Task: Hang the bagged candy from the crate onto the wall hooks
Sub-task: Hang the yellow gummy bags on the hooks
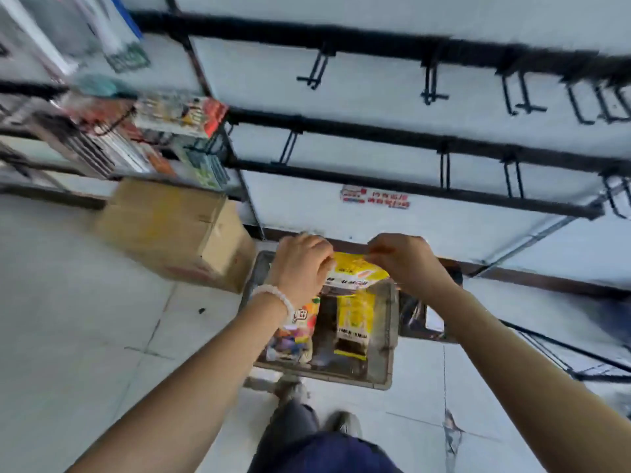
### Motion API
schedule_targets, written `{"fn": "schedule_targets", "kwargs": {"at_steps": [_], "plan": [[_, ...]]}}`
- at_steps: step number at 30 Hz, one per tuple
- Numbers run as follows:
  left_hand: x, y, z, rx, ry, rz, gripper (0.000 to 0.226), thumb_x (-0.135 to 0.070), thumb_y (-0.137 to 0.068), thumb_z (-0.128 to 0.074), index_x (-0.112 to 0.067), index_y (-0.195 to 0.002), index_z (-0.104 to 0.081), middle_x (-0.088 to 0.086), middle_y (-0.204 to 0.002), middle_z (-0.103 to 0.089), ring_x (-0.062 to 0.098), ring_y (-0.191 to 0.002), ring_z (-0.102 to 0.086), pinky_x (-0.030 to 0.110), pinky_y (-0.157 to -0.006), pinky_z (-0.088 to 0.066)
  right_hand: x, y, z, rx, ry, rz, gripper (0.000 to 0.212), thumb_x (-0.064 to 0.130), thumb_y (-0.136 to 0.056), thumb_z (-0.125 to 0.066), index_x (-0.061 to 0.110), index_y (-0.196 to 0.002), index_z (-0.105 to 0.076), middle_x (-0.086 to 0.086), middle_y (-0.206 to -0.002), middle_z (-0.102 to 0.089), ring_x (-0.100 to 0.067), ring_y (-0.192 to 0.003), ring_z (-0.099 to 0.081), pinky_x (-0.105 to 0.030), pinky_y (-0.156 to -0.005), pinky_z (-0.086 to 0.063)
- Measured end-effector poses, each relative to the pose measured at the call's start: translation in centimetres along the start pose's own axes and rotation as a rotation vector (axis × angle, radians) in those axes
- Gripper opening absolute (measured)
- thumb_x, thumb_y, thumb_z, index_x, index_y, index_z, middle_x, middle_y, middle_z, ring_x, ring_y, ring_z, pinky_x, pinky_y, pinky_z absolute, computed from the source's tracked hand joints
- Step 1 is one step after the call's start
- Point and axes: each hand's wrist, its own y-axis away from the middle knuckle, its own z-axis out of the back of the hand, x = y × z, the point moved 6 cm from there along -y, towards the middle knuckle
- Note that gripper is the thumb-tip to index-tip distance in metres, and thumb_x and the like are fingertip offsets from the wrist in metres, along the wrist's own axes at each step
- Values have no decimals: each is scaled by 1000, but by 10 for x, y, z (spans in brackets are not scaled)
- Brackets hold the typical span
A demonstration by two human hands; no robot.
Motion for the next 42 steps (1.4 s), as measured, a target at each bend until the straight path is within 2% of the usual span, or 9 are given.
{"fn": "schedule_targets", "kwargs": {"at_steps": [5,10,16,21,27,29,33,38,42], "plan": [[-16,-32,112,-233,-45,-79,11,-16,-73,-66,-17,-67,-57,-4,-72,-61,23,-74,-53,34,-65,-40,87,7,78,-126,25,128,8,11,-82,-65,8,-88,-69,0,-76,-64,-16,-76,-56,-11,-61,-35],[-9,-57,208,-360,-86,-157,16,-12,-73,-70,-20,-67,-58,-9,-76,-62,18,-77,-47,36,-67,-43,162,4,131,-291,28,187,8,12,-81,-65,16,-86,-71,7,-80,-66,-8,-76,-57,-12,-69,-42],[16,-75,323,-516,-44,-205,12,-19,-81,-66,-18,-71,-58,-8,-79,-60,18,-81,-47,35,-71,-39,280,-7,177,-538,58,322,9,12,-84,-62,15,-86,-70,12,-77,-61,10,-67,-50,4,-62,-33],[43,-91,413,-607,-21,-273,19,-20,-84,-62,-20,-67,-55,-8,-76,-58,21,-81,-48,37,-70,-39,366,-18,198,-732,20,366,10,11,-85,-60,15,-89,-69,8,-81,-62,-3,-76,-54,3,-63,-35],[69,-116,502,-680,4,-359,22,-16,-83,-63,-23,-67,-49,-10,-75,-53,18,-79,-42,35,-70,-38,439,-37,216,-875,-7,367,20,16,-89,-56,18,-105,-68,8,-92,-59,-4,-83,-53,-2,-58,-37],[66,-120,508,-684,27,-366,20,-16,-85,-62,-22,-70,-48,-9,-76,-51,16,-82,-40,33,-70,-35,446,-37,220,-893,16,367,20,20,-90,-56,19,-105,-69,7,-94,-59,-5,-83,-53,-11,-61,-38],[63,-136,527,-687,64,-379,20,-16,-87,-58,-19,-71,-47,-3,-77,-54,20,-84,-43,36,-74,-37,459,-46,238,-924,16,384,16,20,-90,-57,13,-98,-69,7,-88,-58,-4,-80,-51,-4,-60,-36],[36,-163,555,-741,-22,-480,21,-18,-85,-61,-20,-72,-45,-10,-77,-47,14,-84,-37,33,-79,-34,473,-52,288,-980,59,436,18,21,-91,-54,11,-99,-67,4,-92,-57,-12,-86,-52,-22,-72,-39],[19,-195,573,-746,-103,-453,18,-25,-87,-57,-24,-75,-43,-11,-83,-45,13,-88,-37,32,-80,-34,482,-60,333,-1015,68,473,21,23,-91,-53,11,-101,-67,6,-93,-56,-8,-87,-50,-21,-70,-37]]}}
